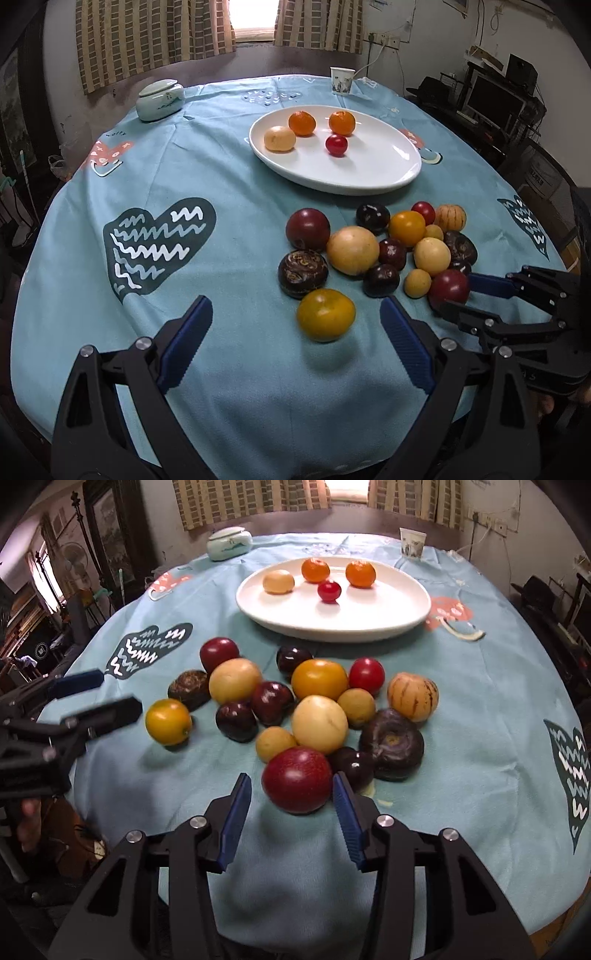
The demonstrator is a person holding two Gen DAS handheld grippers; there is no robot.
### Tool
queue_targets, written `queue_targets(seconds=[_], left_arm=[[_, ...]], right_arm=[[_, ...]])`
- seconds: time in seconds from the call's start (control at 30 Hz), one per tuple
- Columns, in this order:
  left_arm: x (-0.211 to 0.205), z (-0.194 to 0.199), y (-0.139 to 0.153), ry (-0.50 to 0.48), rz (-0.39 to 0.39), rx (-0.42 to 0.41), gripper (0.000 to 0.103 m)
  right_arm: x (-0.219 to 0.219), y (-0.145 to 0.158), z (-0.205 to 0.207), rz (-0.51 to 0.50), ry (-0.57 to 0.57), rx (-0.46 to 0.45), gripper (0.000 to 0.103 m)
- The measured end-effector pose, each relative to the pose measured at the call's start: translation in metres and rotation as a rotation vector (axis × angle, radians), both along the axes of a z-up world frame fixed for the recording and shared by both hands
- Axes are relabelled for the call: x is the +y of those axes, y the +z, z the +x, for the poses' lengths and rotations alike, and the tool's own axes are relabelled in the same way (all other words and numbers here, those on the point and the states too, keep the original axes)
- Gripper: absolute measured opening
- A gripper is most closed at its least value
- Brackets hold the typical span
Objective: Organize fruits
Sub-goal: 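Grasp a dark red apple with the right tool while the left grasps a yellow-green fruit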
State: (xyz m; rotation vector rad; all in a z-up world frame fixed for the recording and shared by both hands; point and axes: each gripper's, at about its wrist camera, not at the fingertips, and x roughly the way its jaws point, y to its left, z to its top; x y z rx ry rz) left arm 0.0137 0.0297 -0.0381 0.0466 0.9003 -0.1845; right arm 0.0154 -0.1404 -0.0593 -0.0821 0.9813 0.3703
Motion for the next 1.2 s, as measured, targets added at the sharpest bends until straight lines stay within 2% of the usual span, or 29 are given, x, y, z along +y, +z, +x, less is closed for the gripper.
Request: queue_targets(seconds=[0.03,0.07,0.17,0.33,0.43,0.63,0.77,0.83,0.93,1.0,1.07,1.1,1.17,1.2], left_arm=[[-0.001,0.0,-0.003,-0.006,-0.001,0.009,0.094],[-0.002,0.0,-0.005,-0.008,-0.001,0.018,0.094],[-0.002,0.002,-0.013,-0.002,-0.002,0.041,0.094],[0.002,0.002,-0.018,0.015,-0.005,0.052,0.094],[-0.002,0.004,-0.023,0.009,-0.009,0.068,0.094],[-0.01,0.015,-0.039,0.017,-0.023,0.112,0.093],[-0.015,0.022,-0.05,0.028,-0.032,0.138,0.088],[-0.019,0.022,-0.049,0.022,-0.018,0.123,0.086],[-0.024,0.021,-0.048,0.011,-0.015,0.113,0.073],[-0.025,0.021,-0.047,0.001,-0.019,0.109,0.059],[-0.024,0.021,-0.047,-0.001,-0.021,0.108,0.057],[-0.023,0.021,-0.046,0.001,-0.024,0.106,0.051],[-0.02,0.02,-0.044,-0.005,-0.055,0.11,0.044],[-0.018,0.02,-0.044,-0.005,-0.07,0.117,0.044]], right_arm=[[0.004,-0.001,0.0,-0.017,0.006,-0.011,0.047],[0.008,-0.001,0.0,-0.037,0.008,-0.033,0.042],[0.014,-0.001,-0.002,-0.097,0.011,-0.06,0.039],[-0.006,0.017,-0.012,-0.015,-0.027,-0.062,0.039],[-0.021,0.022,-0.014,-0.012,-0.087,-0.069,0.039],[-0.037,0.007,-0.012,0.026,-0.12,0.014,0.039],[-0.044,0.003,-0.01,0.064,-0.12,0.025,0.04],[-0.045,0.0,-0.009,0.073,-0.121,0.032,0.04],[-0.046,-0.003,-0.003,0.096,-0.114,0.06,0.04],[-0.045,-0.009,0.002,0.108,-0.105,0.092,0.04],[-0.043,-0.013,0.006,0.115,-0.101,0.111,0.04],[-0.042,-0.015,0.005,0.114,-0.097,0.113,0.04],[-0.039,-0.013,0.003,0.099,-0.091,0.102,0.04],[-0.038,-0.01,0.001,0.095,-0.095,0.089,0.04]])
